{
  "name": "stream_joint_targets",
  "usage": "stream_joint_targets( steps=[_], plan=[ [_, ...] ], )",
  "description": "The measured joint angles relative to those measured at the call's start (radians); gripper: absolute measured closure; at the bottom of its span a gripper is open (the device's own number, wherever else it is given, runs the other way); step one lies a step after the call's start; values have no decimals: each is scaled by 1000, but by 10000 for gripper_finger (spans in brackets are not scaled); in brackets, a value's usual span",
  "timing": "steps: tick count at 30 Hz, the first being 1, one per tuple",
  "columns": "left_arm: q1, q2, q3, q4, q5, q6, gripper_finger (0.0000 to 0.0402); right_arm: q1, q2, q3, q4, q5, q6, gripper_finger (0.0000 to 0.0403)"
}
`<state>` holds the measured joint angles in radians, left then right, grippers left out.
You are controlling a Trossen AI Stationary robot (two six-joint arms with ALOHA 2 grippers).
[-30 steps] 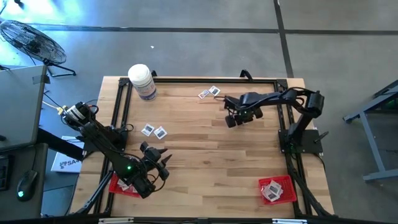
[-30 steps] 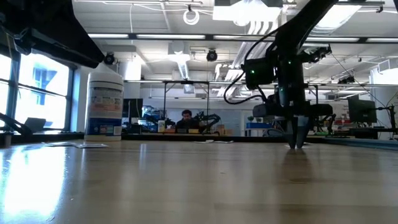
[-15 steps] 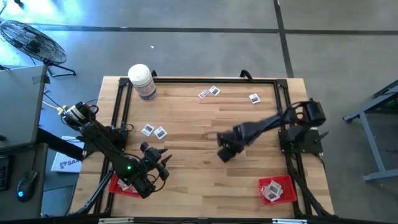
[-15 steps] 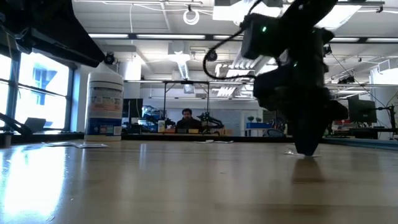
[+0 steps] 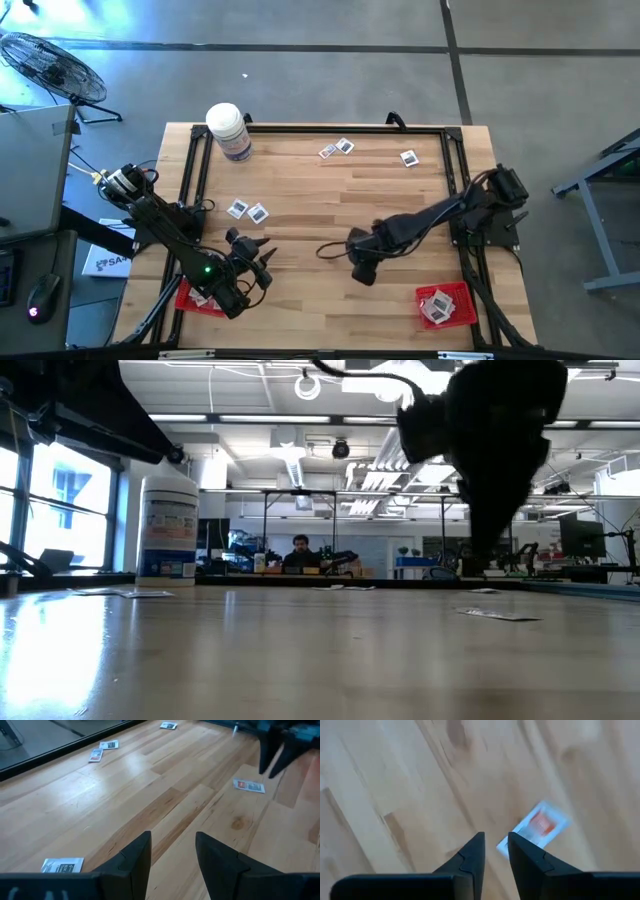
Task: Pick & Place First Aid Supplies
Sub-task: Put the ointment pack into the left red bin
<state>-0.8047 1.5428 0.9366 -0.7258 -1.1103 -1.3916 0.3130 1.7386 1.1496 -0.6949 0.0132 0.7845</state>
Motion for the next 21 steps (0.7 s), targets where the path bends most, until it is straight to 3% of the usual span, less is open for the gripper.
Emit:
stream_joint_targets(
  steps=[8, 21],
  plan=[
    [0, 0, 0, 2, 0, 0, 250, -72, 0, -7, -48, 81, -340, 325],
    [0, 0, 0, -1, -1, 0, 250, -158, 0, -183, 115, -95, -426, 325]
  ],
)
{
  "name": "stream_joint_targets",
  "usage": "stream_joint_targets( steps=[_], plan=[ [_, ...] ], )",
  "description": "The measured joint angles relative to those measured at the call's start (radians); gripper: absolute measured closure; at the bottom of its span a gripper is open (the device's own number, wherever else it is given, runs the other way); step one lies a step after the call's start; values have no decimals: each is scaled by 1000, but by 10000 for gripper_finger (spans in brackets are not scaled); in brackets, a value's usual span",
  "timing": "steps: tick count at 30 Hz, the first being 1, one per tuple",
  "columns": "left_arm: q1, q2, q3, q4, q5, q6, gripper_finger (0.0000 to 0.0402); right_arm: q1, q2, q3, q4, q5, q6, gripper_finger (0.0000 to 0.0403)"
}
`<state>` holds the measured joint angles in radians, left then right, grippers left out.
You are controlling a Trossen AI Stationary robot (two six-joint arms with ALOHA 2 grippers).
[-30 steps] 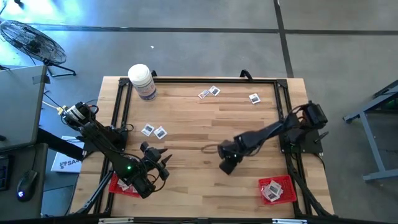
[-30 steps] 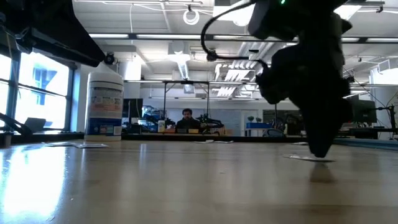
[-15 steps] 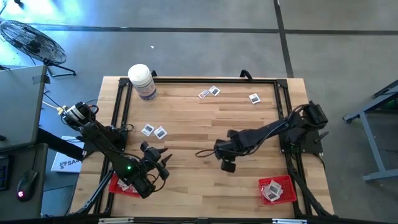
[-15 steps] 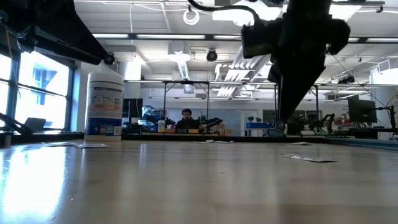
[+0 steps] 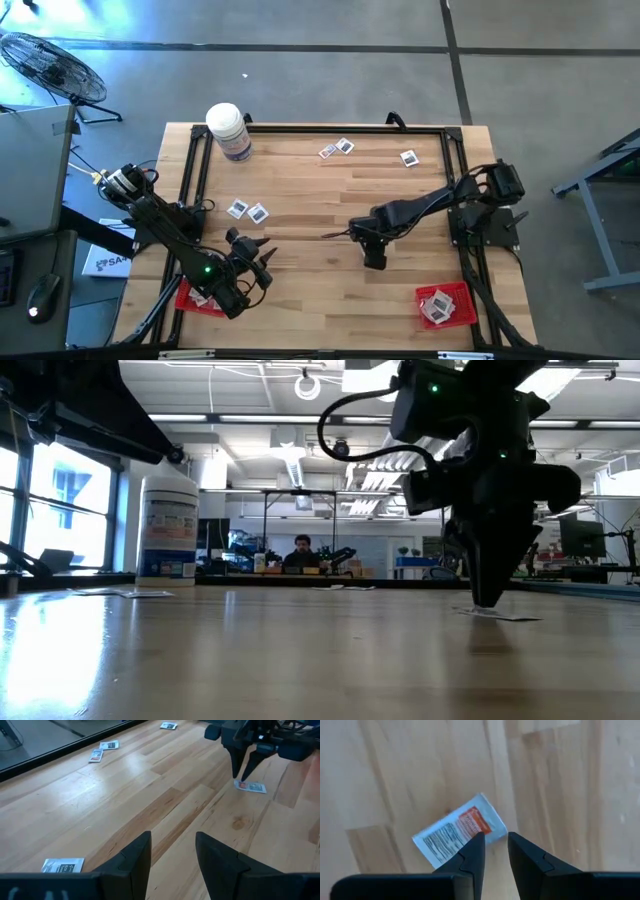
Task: Pick & Place First Aid Supplies
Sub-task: Put the ointment pack into the left red bin
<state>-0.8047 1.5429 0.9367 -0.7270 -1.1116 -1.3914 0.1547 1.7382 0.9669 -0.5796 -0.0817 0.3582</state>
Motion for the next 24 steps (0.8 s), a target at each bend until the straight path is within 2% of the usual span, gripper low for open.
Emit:
stream_joint_targets(
  steps=[13, 24],
  plan=[
    [0, 0, 0, 0, -9, 7, 250, -6, 0, 0, 31, 22, -34, 325],
    [0, 0, 0, 1, -9, 7, 250, -7, 53, 5, 43, 2, -56, 325]
  ],
)
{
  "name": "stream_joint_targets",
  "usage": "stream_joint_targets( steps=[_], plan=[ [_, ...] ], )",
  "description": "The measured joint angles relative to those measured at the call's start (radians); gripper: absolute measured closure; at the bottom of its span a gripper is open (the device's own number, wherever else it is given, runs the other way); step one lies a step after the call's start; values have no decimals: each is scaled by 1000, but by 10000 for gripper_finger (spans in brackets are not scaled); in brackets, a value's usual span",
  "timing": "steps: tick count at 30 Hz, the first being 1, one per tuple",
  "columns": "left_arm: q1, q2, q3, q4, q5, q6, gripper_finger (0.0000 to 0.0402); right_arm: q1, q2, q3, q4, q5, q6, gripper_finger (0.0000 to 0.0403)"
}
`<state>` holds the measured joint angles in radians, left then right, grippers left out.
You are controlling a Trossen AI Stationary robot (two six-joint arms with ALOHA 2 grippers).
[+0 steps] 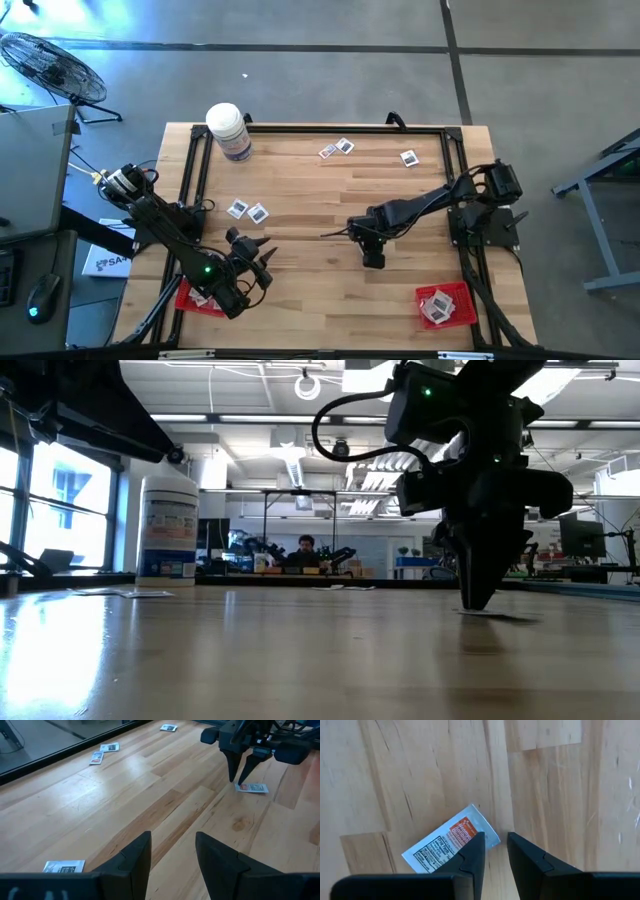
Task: Pick & Place First Aid Supplies
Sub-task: Put the ointment pack into the left red bin
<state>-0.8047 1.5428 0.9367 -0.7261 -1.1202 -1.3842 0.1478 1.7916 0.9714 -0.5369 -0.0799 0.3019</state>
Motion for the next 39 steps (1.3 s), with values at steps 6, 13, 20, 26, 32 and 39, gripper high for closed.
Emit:
stream_joint_targets(
  steps=[6, 13, 20, 26, 32, 39],
  plan=[
    [0, 0, 0, 0, 0, 0, 250, 5, 2, -1, -3, 17, -14, 328],
    [0, 0, 0, 0, 1, 0, 250, 47, 4, -2, -7, 75, -44, 367],
    [0, 0, 0, 0, 1, 0, 250, 62, 5, -2, -19, 104, -6, 400],
    [0, 0, 0, 2, 3, 0, 250, 64, -20, -5, -14, 134, 55, 402],
    [0, 0, 0, 3, 3, 0, 250, 64, -102, -8, -15, 143, 83, 402],
    [0, 0, 0, 4, 3, 0, 250, 63, -136, -7, -16, 180, 84, 401]
  ],
)
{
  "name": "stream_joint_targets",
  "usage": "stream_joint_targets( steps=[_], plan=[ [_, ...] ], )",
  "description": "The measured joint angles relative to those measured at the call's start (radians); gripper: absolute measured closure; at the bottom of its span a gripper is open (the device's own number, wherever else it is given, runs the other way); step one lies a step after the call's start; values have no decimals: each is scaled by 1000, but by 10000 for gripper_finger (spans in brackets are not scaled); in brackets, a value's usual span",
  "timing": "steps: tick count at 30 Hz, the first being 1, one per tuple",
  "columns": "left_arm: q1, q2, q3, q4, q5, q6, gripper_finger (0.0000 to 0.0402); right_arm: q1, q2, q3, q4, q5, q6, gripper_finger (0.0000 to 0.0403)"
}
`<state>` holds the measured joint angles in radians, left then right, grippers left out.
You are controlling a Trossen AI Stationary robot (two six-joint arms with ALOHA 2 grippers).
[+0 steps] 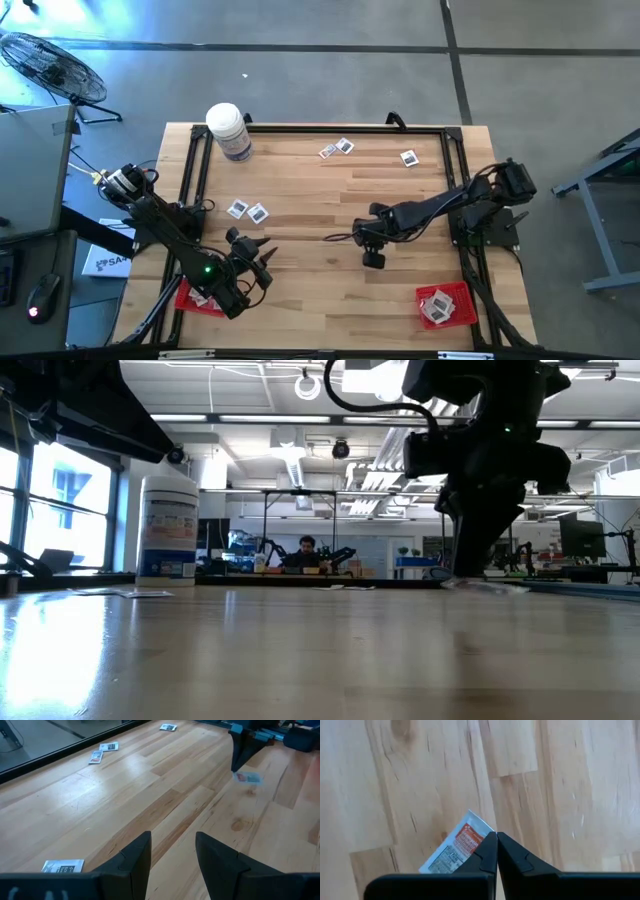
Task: Pick & Place First Aid Supplies
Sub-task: Put the ointment pack into the left red bin
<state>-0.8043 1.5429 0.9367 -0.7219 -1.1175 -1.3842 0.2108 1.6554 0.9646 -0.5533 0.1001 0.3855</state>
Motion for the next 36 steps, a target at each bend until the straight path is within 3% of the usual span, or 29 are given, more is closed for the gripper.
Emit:
stream_joint_targets(
  steps=[8, 12, 15, 26, 31, 36],
  plan=[
    [0, 0, 0, 16, -15, -1, 250, 0, -1, 0, 8, 4, 34, 402],
    [10, 1, 0, 143, -124, 33, 250, 0, -1, 1, 40, 6, 45, 402],
    [44, 21, 1, 262, -111, 121, 250, 7, -1, 1, 99, 29, 62, 402],
    [276, 159, -1, 732, 417, 370, 250, 104, -3, 3, 377, 218, 63, 402],
    [335, 223, 0, 915, 539, 427, 250, 143, -3, 3, 417, 346, 62, 403],
    [375, 261, 0, 995, 566, 409, 250, 168, -3, 3, 418, 430, 52, 403]
  ],
)
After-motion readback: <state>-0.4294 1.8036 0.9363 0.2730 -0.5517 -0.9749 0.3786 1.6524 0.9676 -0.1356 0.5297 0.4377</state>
